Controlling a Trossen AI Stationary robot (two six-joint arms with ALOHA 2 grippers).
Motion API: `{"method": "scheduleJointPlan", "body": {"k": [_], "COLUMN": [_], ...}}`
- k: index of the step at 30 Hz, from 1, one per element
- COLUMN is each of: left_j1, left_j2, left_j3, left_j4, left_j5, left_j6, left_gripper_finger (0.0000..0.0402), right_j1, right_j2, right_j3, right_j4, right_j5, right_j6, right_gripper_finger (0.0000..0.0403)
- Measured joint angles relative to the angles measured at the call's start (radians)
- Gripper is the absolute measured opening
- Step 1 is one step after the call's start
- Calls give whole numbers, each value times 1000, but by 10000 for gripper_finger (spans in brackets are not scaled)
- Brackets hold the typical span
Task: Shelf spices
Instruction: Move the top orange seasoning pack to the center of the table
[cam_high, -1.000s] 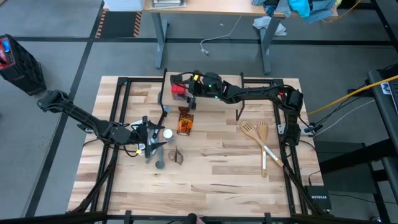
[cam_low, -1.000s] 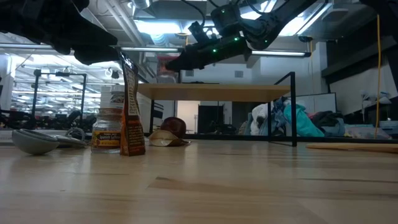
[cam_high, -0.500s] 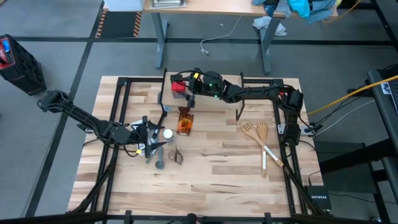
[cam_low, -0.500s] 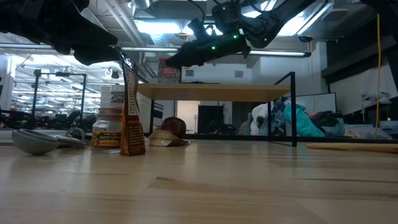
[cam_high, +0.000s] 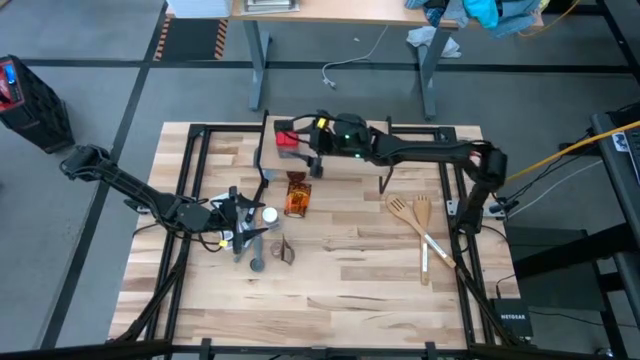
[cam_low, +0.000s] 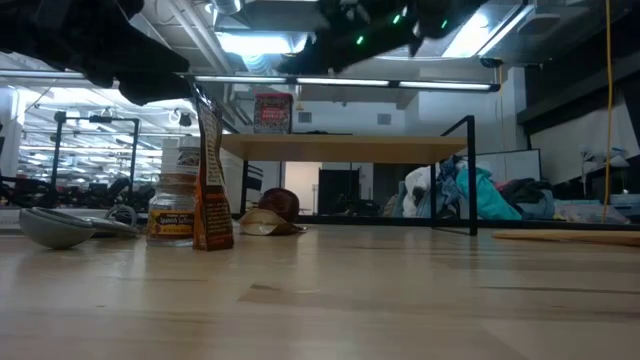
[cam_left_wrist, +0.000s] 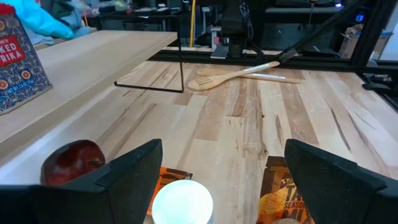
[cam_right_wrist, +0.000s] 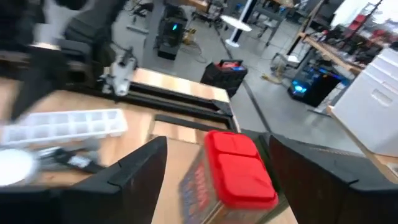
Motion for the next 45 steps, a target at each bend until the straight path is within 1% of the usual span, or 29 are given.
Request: {"method": "scheduleJointPlan", "body": {"k": [3,5,7,9,10,12,15,17,21,24,26,27,30,34,38,41,45], "left_j1": [9,27,55,90,109,150,207,239,282,296,296,296,296,295,295,294,291], "left_j2": [0,0,0,0,0,0,0,0,0,0,1,1,1,1,2,2,2], "left_j3": [0,0,0,5,10,22,42,52,58,59,59,59,59,60,60,60,60], "left_j4": [3,3,3,-1,-1,0,-1,1,-17,-39,-39,-41,-41,-45,-55,-53,-55], "left_j5": [0,0,0,2,18,92,229,280,349,367,367,367,367,369,376,381,382], "left_j6": [19,32,37,36,36,37,16,-13,-62,-91,-95,-96,-107,-125,-129,-129,-129], "left_gripper_finger": [331,331,331,331,331,331,331,331,331,331,331,331,331,331,331,331,331], "right_j1": [19,32,46,64,73,98,136,158,184,191,190,190,190,190,190,190,190], "right_j2": [-71,-105,-121,-122,-121,-121,-115,-113,-103,-64,-13,21,130,235,336,383,434], "right_j3": [1,1,0,-5,-12,-45,-132,-208,-364,-457,-481,-487,-484,-420,-333,-264,-207], "right_j4": [-133,-249,-357,-449,-476,-480,-406,-279,63,315,446,481,546,577,566,557,483], "right_j5": [-2,-35,-107,-203,-251,-315,-321,-297,-230,-152,-139,-139,-140,-129,-122,-121,-122], "right_j6": [7,53,84,103,105,105,116,142,208,267,304,320,358,378,394,396,396], "right_gripper_finger": [287,287,287,287,287,287,287,287,287,287,287,287,287,287,287,287,287]}}
